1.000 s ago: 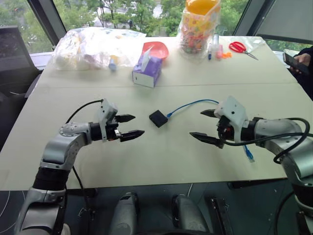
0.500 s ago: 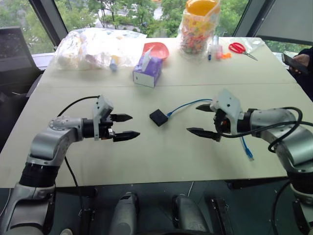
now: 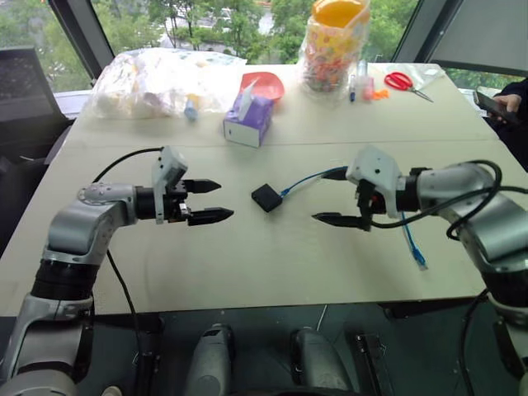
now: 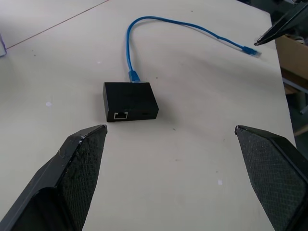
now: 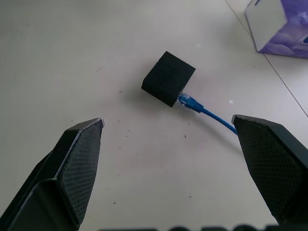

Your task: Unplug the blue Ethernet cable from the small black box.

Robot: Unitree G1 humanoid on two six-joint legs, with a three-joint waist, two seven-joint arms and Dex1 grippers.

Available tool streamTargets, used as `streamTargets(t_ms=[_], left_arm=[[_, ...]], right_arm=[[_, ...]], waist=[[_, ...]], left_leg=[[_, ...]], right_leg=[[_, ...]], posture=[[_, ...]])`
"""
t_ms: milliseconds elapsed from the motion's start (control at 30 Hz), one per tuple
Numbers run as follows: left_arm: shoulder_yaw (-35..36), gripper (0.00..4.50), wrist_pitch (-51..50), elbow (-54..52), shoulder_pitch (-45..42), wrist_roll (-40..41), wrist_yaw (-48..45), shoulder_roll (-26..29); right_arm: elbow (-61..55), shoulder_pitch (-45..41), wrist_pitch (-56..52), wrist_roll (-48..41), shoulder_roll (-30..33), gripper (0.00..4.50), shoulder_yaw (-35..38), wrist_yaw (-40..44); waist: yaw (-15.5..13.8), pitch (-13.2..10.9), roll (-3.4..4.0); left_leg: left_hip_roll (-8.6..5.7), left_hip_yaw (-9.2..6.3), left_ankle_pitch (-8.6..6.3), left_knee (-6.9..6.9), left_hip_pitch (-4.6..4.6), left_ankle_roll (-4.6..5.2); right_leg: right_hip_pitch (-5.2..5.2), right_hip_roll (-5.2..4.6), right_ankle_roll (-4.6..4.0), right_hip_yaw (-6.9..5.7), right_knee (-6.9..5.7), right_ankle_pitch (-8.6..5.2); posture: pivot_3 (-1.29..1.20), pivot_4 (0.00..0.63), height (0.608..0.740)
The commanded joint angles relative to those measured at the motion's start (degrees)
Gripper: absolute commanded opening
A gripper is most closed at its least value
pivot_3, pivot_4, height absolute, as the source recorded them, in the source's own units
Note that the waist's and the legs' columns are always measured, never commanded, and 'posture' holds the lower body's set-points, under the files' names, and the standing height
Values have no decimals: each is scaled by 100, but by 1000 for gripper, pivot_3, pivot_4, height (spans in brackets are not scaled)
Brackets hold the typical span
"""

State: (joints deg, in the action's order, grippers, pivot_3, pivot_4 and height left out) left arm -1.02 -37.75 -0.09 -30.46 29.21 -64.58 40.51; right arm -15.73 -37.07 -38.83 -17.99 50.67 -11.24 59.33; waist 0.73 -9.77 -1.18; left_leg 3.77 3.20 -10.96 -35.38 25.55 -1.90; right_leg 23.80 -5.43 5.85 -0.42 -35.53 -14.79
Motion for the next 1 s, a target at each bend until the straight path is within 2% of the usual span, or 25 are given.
streamTargets(t_ms=[33,133,300,367,467,567,733,1000], left_arm=[[117,4487,144,-78,-32,1,8,18],[177,4487,157,-235,165,27,88,23],[247,4487,97,-457,299,86,243,36],[307,4487,53,-570,390,119,297,71],[467,4487,-62,-858,620,213,419,130],[605,4487,-221,-1157,826,328,593,163],[811,4487,-484,-1632,1201,531,842,254],[1075,4487,-808,-2151,1571,823,1139,392]], right_arm=[[626,-638,450,281,-94,4500,-286,460],[1295,-1163,729,554,-349,4500,-690,809],[3137,-2254,1313,905,-1125,4500,-1138,1529],[4117,-2696,1511,981,-1522,4500,-1213,1836],[6183,-3505,1990,1365,-2274,4500,-1315,1907],[7475,-3799,2824,2048,-2648,4500,-1643,1883],[8710,-4009,3566,2824,-3160,4500,-1801,1435],[9217,-4043,3610,3166,-3652,4500,-1386,909]], waist=[[4,-1,1],[13,-1,1],[4,-3,3],[1,-4,5],[46,-6,9],[29,-6,9],[22,-9,12],[87,-9,13]], left_leg=[[0,1,0,0,1,0],[1,1,0,2,0,0],[3,7,2,-6,11,-2],[7,4,6,-7,10,-6],[10,4,8,-8,8,-10],[11,3,8,-5,7,-11],[10,3,10,-1,18,-14],[12,-5,35,10,-13,-56]], right_leg=[[1,0,0,1,-1,0],[3,3,9,2,-6,4],[41,5,30,8,-66,5],[44,12,30,8,-74,5],[44,15,31,9,-77,6],[44,16,33,9,-81,6],[50,16,39,10,-80,2],[49,19,39,10,-119,2]], posture=[[0,150,735],[0,150,735],[0,150,735],[0,150,735],[0,150,735],[0,150,735],[0,150,735],[0,150,735]])
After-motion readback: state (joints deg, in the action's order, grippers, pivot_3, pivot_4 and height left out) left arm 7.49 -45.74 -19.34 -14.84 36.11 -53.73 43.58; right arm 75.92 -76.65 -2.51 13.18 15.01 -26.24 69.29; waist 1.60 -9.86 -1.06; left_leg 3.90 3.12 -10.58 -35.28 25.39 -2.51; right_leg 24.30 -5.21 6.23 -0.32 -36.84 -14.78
